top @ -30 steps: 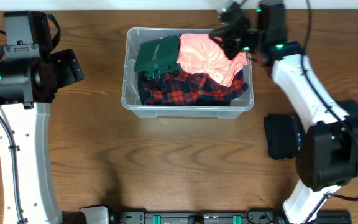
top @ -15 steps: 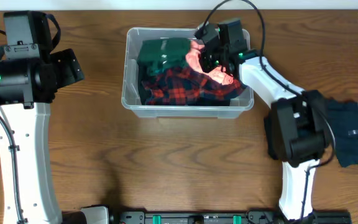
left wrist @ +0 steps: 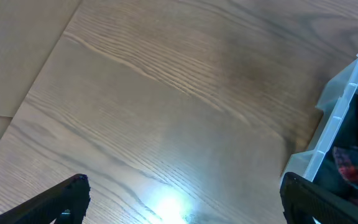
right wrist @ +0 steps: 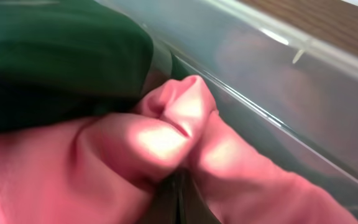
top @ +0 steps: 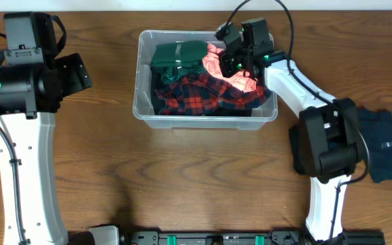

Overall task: Pack container
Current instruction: 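Spread and tuck the pink shirt inside the bin with the right gripper, then move the right gripper to the folded black garment and grasp it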

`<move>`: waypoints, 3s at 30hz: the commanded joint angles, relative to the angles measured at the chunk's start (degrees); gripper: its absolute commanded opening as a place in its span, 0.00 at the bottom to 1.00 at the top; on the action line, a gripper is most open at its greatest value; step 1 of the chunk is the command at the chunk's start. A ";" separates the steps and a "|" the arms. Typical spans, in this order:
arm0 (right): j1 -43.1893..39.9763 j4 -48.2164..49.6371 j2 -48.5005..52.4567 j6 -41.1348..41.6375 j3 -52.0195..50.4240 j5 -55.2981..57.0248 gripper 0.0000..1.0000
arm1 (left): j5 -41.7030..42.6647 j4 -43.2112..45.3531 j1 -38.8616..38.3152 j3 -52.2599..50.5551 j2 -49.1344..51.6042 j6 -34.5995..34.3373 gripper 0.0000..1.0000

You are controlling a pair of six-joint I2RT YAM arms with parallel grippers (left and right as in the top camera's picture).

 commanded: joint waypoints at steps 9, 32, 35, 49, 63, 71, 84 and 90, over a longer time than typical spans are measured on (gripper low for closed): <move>1.97 2.43 -12.22 4.81 -1.38 -4.31 0.05 | -0.70 -0.15 0.20 0.31 -0.09 -0.09 0.98; 8.70 8.52 5.70 3.58 -1.40 -0.13 0.01 | -0.70 -0.15 0.20 0.31 -0.09 -0.11 0.98; 8.70 7.80 6.25 3.23 -1.40 -0.13 0.01 | -0.70 -0.15 0.20 0.31 -0.09 -0.11 0.98; 7.80 5.05 -11.32 3.72 -1.38 -0.55 0.61 | -0.70 -0.15 0.20 0.31 -0.09 -0.09 0.98; 1.14 -24.83 -33.24 0.66 -1.38 0.26 0.99 | -0.70 -0.15 0.20 0.31 -0.09 -0.09 0.98; -8.55 -49.40 -39.26 23.17 -1.42 17.66 0.99 | -0.70 -0.15 0.20 0.31 -0.09 -0.09 0.98; -18.99 -52.68 -47.60 52.50 -23.47 30.99 0.99 | -0.70 -0.15 0.20 0.31 -0.09 -0.11 0.98; -24.96 -47.80 -55.82 54.49 -35.93 31.39 0.99 | -0.70 -0.15 0.20 0.31 -0.09 -0.11 0.98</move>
